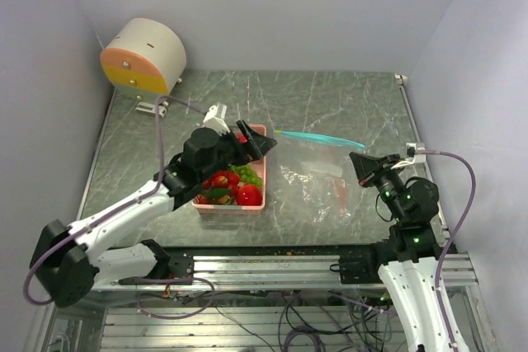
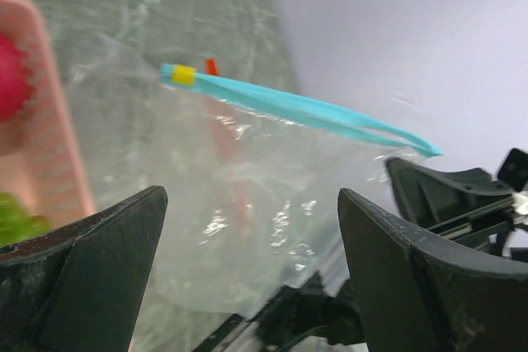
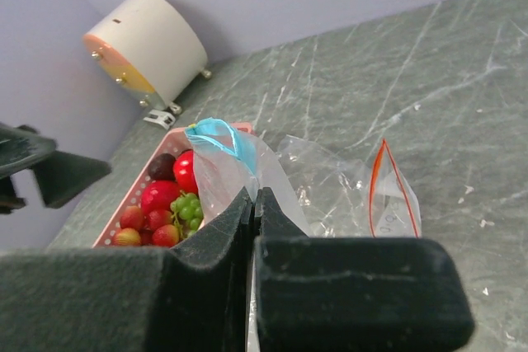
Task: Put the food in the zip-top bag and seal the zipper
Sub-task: Pick up the zipper food storage bag at the center of the board.
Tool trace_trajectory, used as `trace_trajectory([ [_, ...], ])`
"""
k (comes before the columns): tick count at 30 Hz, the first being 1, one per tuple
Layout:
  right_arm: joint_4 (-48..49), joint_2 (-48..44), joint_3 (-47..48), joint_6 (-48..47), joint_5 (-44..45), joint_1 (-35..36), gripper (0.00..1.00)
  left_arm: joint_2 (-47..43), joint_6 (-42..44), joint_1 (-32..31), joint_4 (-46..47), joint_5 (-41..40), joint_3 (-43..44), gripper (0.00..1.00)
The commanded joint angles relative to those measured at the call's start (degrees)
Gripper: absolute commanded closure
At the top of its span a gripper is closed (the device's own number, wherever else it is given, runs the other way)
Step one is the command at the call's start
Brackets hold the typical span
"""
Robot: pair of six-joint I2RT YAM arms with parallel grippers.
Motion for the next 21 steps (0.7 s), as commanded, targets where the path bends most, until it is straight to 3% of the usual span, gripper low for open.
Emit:
trace_trajectory([
  [1,4.01,-0.78,1.42,-1.44,-3.84,-0.09,1.0,7.17,-12.31,0.23,17.96,11.43,0.19,0.04],
  [8,3.2,-1.26,2.35,-2.6,-4.51,-0.11,1.0,17.22,-22.74,-0.06,30.26,17.86,2.47,0.04],
  [21,3.93,-2.82,1.21,-3.07,-6.76,-0.01,1.0,22.81,-25.34,-2.46,29.35,16.32,6.26,0.04],
])
